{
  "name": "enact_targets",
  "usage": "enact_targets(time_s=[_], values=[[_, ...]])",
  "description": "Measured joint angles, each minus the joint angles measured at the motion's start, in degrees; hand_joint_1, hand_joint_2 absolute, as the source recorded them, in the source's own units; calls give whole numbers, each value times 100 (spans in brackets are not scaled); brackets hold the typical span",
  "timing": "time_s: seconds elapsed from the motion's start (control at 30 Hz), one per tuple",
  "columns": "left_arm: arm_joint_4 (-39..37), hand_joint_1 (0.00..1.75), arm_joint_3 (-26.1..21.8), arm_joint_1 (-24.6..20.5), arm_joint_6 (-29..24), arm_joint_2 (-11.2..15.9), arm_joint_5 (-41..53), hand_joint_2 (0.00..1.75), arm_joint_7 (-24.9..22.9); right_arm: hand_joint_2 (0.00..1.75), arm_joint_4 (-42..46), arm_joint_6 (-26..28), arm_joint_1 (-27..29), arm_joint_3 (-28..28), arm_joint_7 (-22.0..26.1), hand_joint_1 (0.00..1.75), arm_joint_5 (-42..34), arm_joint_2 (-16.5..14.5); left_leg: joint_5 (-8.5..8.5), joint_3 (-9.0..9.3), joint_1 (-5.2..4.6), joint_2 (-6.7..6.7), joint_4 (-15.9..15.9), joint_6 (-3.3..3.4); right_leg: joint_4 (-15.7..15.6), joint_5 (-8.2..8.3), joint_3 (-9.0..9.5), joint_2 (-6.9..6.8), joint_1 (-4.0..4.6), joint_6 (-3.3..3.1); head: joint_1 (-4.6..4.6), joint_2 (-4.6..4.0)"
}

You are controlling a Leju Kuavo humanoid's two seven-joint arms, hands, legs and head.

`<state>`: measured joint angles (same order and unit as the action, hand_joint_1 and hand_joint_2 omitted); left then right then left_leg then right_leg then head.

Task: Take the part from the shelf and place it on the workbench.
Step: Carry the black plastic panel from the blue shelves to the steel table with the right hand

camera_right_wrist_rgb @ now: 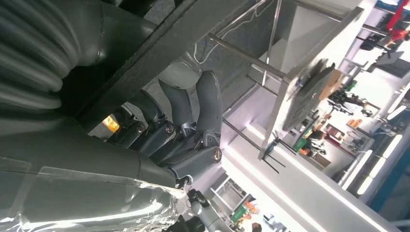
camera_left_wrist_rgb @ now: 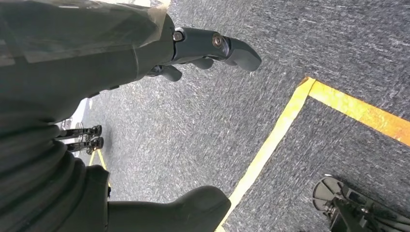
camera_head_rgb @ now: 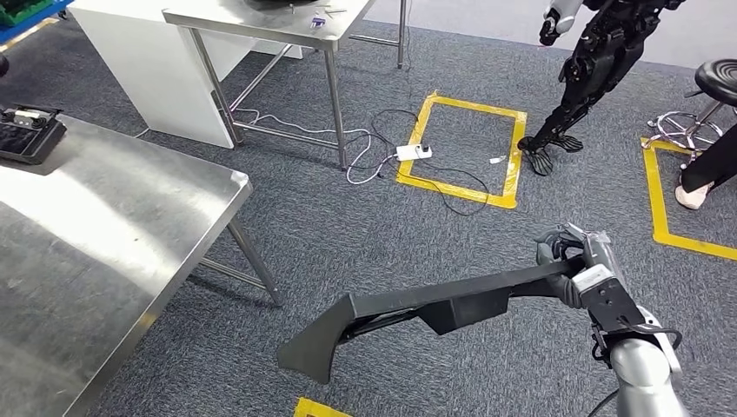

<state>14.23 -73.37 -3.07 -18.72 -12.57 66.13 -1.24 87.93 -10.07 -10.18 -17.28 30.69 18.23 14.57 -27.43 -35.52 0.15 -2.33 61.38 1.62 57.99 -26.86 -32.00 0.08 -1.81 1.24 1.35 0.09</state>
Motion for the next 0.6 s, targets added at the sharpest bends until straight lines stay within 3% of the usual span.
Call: enact_targets(time_s=[0.1,0.13,0.17,0.2,0.27,0.33,0.47,0.53,0.6], values=[[0,0,2,-7,36,0,46,175,27,175,-2,35,25,1,0,175,1,-1,-524,-531,10,154,1080,-47,0,-13,-1,-92,45,-72,22,0],[0,0,2,-5,51,1,64,175,33,175,-1,38,52,-1,0,175,1,-3,-579,-656,11,164,1315,-46,0,-19,1,-126,58,-80,22,0],[0,0,2,-2,64,3,81,175,41,175,1,38,87,-4,-1,175,1,-5,-524,-678,10,171,1340,-36,0,-25,6,-158,69,-87,23,0],[0,0,2,1,75,7,97,175,52,175,7,40,127,-8,-1,175,1,-7,-371,-582,8,184,1134,-17,0,-30,14,-187,78,-93,22,0],[2,0,2,-2,98,24,124,175,73,175,52,46,208,-26,-2,175,0,-9,-9,-180,-11,290,339,45,3,-43,30,-232,102,-92,22,0],[4,0,3,-12,120,43,133,175,93,175,124,60,302,-73,-2,175,-3,-13,147,75,-49,375,-180,89,5,-61,30,-273,134,-64,20,0],[7,0,3,-10,132,68,163,175,106,175,278,75,515,-171,-3,175,-7,-35,193,156,-68,284,-341,174,50,-121,21,-292,138,33,15,0],[8,0,3,-14,140,77,184,175,95,175,343,82,608,-235,-2,175,-14,-51,244,223,-43,233,-428,236,493,-339,-190,-156,124,34,2,0],[9,0,4,-17,148,85,190,175,85,175,366,91,698,-294,-3,175,-17,-68,248,230,-48,169,-438,261,1257,-641,-592,-63,103,27,-11,0]])
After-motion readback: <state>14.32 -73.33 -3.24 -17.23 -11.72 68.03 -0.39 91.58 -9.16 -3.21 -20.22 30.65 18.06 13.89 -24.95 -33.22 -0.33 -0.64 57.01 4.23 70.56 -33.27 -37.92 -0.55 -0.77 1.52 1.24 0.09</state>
